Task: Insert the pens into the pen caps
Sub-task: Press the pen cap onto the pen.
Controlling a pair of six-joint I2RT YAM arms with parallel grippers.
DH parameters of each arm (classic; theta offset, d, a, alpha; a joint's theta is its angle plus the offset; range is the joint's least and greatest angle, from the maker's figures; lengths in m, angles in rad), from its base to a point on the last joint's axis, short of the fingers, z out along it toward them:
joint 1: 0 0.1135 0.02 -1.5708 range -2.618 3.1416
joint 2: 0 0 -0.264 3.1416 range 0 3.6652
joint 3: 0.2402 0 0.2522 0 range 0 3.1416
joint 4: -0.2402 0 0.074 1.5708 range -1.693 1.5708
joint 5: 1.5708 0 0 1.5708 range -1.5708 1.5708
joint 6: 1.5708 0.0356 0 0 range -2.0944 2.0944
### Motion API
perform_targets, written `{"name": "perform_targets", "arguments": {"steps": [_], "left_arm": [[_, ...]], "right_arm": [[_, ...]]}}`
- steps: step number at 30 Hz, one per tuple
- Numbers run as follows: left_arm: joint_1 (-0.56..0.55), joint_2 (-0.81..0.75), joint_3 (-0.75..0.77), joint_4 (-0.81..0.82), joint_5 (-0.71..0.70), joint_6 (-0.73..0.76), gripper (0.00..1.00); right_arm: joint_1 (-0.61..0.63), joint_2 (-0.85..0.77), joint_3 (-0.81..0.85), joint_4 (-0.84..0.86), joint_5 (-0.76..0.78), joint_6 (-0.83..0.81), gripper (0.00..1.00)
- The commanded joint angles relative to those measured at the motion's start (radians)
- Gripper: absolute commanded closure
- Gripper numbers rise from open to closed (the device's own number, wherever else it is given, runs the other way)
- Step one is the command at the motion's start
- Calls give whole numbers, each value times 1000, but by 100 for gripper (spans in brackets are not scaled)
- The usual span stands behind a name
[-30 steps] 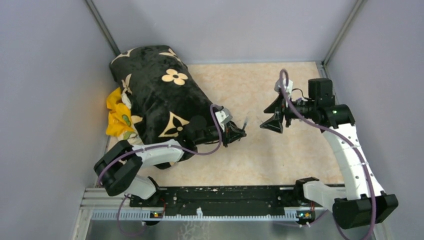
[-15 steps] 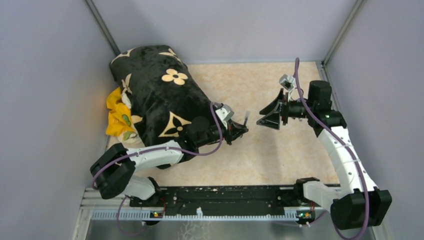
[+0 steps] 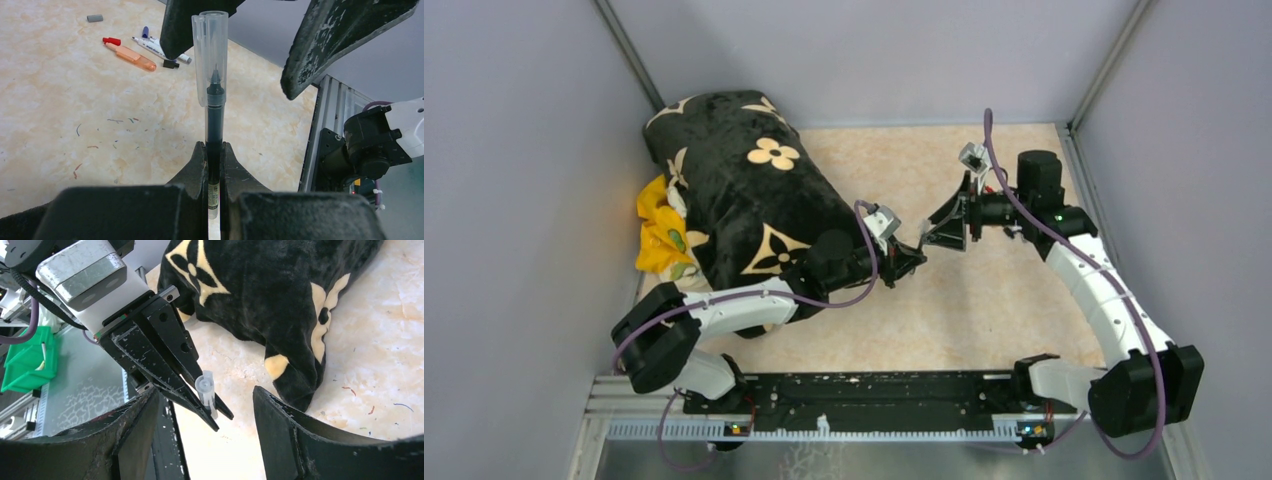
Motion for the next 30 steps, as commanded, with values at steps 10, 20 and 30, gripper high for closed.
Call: {"name": "perform_targets", "arguments": {"steps": [10,20,30], "left_arm": [[-10,33,38,-10,-6,-9,100],[-10,37,37,-1,-3,-20,100],[-9,14,33,10,-45,-60,100]], "right_arm": [[29,24,29,92,17,60,43],[30,24,14,103,28,70,71],[43,13,-28,94,11,63,93]]}}
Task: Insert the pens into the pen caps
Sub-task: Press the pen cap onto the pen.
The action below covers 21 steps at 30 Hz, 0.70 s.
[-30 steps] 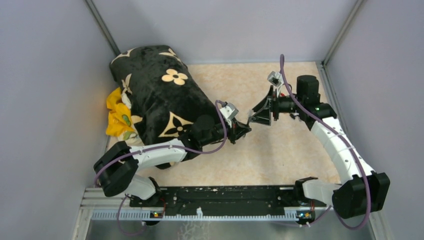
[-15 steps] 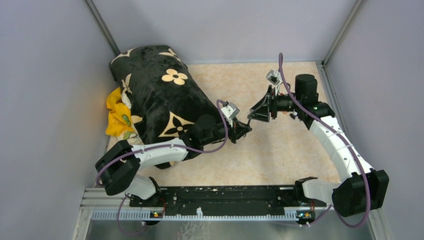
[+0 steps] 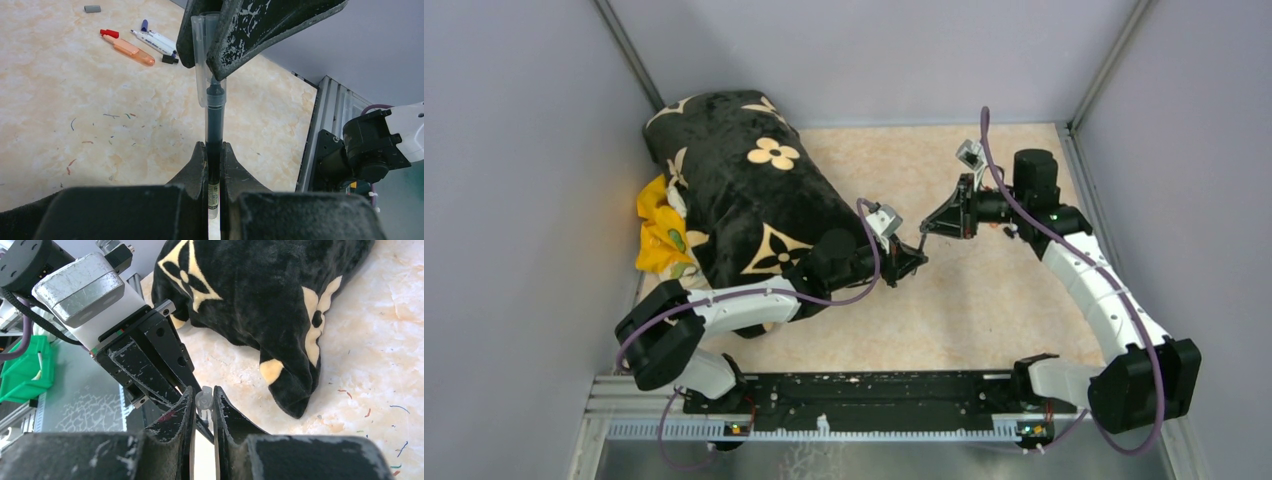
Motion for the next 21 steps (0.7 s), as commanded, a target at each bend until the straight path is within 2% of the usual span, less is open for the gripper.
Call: {"name": "perform_targets", "arguments": {"steps": [1,6,11,16,21], "left_arm": [[-7,-17,16,12,-62,-51,100],[21,-70,2,31,-92,-93,100],[103,-92,7,98,18,-137,100],[160,-115,35,150,-25,2,100],[165,-70,100,212,-58,201,100]], "right_arm": [[26,-15,-29,20,-28,-5,94],[46,-25,-132,34,-42,-17,99],[91,-19,-185,28,-65,-61,100],[121,-5,-254,156,-176,66,100],[139,40,-290,303,-226,210,100]]}}
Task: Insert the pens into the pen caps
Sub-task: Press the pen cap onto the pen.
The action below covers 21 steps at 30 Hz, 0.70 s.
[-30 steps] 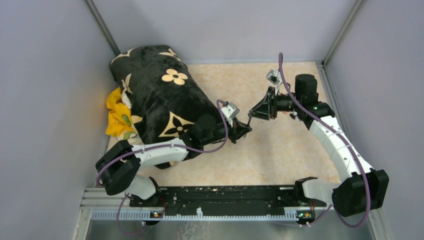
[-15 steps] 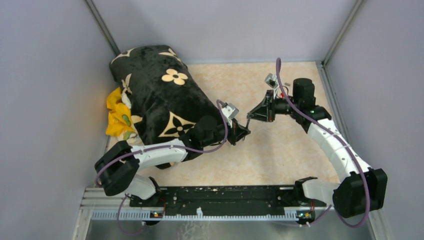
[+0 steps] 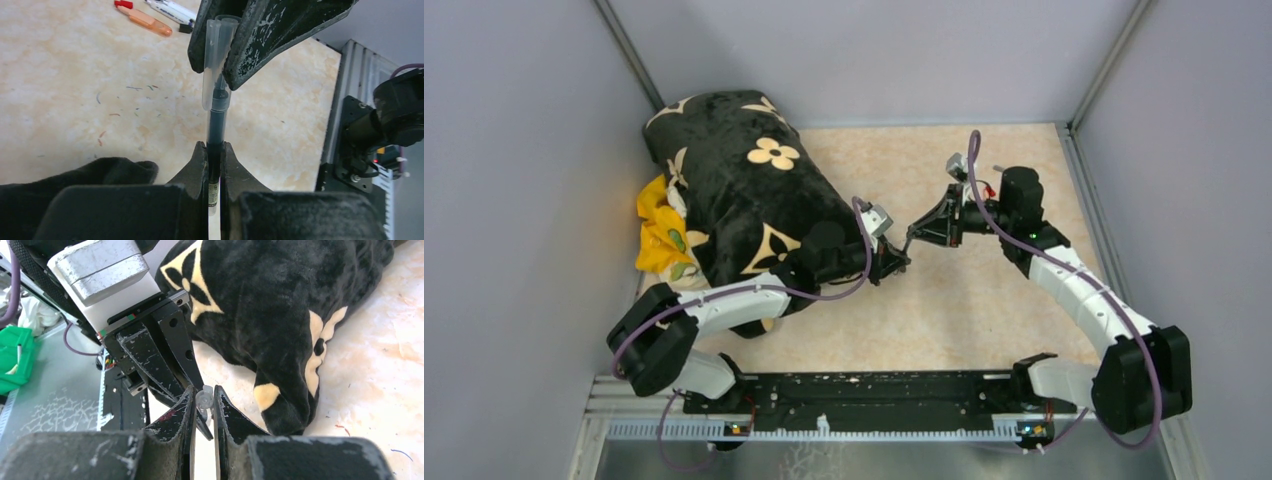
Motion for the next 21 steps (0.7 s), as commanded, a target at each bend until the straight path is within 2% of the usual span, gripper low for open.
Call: {"name": "perform_targets", "arguments": {"steps": [1,5,6,8,10,12,13,16,19,21], "left_arm": [[60,-17,134,334,-170,196,100],[59,-11,128,391,-258,251,100],[61,-14,126,403,-259,248,100],[66,-26,135,404,-223,187,100],[105,-22,155,402,-20,88,100],[173,16,182,450,239,-41,100],[194,28,180,487,309,-79,100],[212,16,176,460,254,-39,100],[146,-17,192,324,-20,71,100],[118,-9,193,306,-25,104,100]], "right_arm": [[72,54,-93,-36,-231,189,100],[72,74,-139,163,-267,377,100],[72,77,-127,108,-252,336,100],[73,87,-63,-116,-151,149,100],[74,94,-31,-186,-120,89,100],[75,94,-36,-171,-152,95,100],[79,93,-38,-170,-165,92,100],[84,87,-27,-209,-140,50,100],[85,87,0,-280,-45,-14,100],[86,88,16,-287,-8,-24,100]]}}
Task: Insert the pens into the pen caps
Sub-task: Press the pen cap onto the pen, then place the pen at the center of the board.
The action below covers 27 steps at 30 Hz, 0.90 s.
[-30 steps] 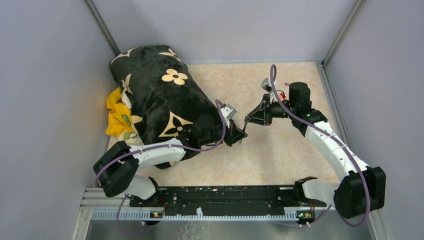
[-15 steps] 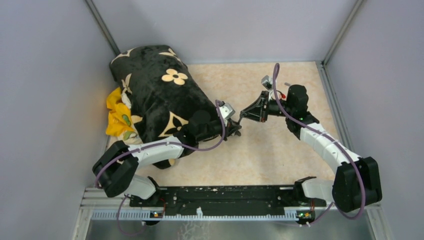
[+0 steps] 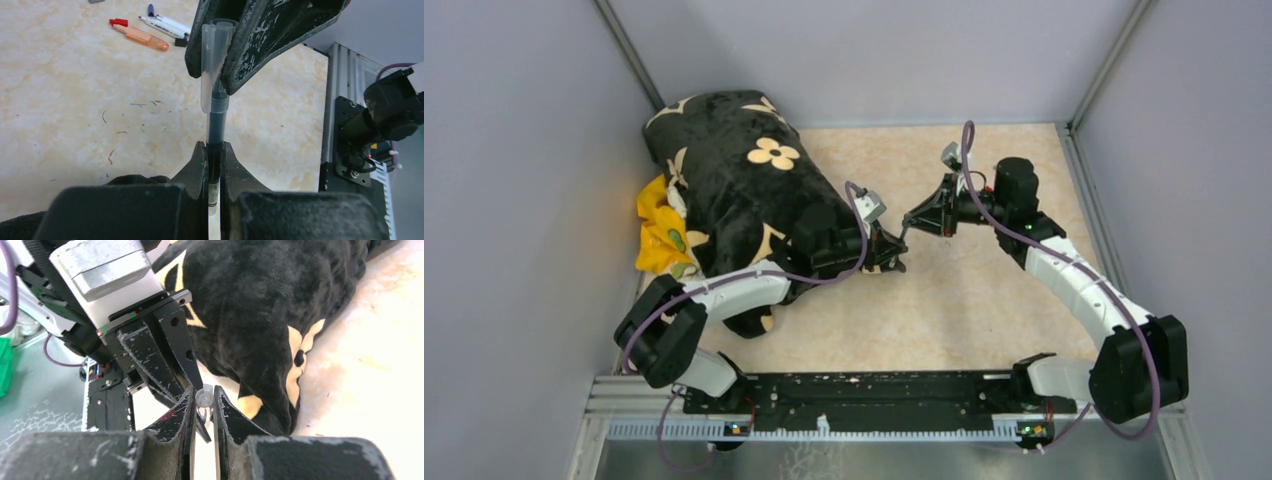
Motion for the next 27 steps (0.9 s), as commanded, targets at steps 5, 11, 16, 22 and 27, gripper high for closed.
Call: {"name": "perform_targets", "arguments": {"steps": [5,11,16,22,27], "left_arm": [[-25,-40,68,278,-89,9,100],[-25,-123,-129,280,-60,-56,100],[-25,-191,-203,291,-104,-162,100],[-25,-172,-164,359,-166,-425,100],[-31,-93,-108,418,-233,-616,100]], "right_arm": [[32,24,125,-449,-96,-167,52],[-132,-20,342,-674,-216,-380,21],[-160,-107,218,-729,-280,-569,18],[-153,-137,11,-607,-375,-611,19],[-76,-100,-35,-331,-256,-362,22]]}}
